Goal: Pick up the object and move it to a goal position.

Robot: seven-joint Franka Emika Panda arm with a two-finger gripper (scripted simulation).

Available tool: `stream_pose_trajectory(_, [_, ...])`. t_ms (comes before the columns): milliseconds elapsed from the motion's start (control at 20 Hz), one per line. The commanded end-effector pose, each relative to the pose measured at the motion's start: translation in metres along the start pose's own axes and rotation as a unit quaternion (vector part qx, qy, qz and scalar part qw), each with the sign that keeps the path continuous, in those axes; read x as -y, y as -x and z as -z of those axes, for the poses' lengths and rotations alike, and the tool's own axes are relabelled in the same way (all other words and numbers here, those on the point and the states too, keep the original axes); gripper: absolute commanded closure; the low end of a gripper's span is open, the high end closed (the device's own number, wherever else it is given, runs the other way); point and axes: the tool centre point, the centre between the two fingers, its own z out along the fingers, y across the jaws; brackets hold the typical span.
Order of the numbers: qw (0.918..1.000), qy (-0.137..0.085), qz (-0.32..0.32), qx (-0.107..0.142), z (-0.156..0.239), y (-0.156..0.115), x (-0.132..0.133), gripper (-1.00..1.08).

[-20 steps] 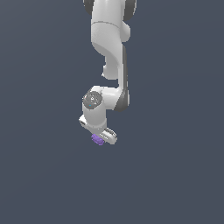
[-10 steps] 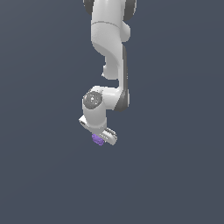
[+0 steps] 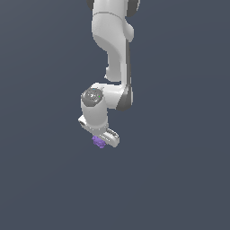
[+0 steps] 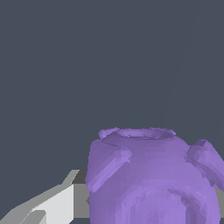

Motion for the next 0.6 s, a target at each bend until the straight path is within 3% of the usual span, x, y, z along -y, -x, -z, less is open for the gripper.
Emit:
stream_pose_trajectory(0, [1.0000, 0.000, 0.000, -0.001, 0.017, -0.004, 0.000, 1.08])
stream_pose_trajectory(550, [1.0000, 0.000, -0.001, -0.001, 0.126, -0.030, -0.003, 1.08])
